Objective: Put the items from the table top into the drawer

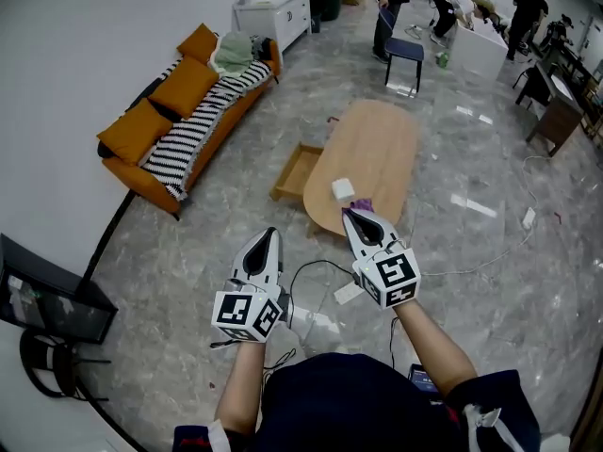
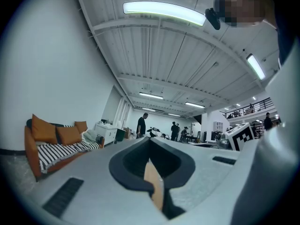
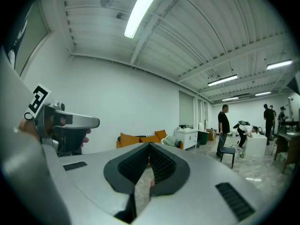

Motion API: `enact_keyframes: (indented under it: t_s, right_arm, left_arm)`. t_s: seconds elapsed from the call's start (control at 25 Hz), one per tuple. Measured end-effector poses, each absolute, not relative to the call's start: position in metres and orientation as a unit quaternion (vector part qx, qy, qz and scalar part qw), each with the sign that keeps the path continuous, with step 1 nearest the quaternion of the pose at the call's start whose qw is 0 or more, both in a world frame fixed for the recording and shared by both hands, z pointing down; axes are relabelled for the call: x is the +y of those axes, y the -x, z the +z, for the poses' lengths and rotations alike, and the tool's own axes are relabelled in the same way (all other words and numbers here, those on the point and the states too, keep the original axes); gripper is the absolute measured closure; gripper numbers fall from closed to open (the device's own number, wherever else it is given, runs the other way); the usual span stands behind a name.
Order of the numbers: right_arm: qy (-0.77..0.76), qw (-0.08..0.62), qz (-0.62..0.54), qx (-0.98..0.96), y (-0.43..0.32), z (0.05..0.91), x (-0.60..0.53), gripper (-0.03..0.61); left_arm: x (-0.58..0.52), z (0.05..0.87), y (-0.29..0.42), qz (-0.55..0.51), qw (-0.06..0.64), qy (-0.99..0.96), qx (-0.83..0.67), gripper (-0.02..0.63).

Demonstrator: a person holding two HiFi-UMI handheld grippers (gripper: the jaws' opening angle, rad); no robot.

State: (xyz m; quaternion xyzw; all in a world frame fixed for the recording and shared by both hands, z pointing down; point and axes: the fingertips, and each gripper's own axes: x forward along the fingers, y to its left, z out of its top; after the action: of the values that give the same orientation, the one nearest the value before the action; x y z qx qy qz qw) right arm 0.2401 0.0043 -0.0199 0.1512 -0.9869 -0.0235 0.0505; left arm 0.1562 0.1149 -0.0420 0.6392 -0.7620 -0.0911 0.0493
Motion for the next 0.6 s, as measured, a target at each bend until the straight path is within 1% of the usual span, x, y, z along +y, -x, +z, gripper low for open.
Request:
enact_keyframes:
  t_s: [0.6]
  right_arm:
    - [-0.173,0.054,-0.032,-0.983,-0.145,-0.022,-0.009,0.558]
  left_arm:
    - [0.081,-0.055,-0.054,-0.093,0.04,-0.656,-0.748,0.609]
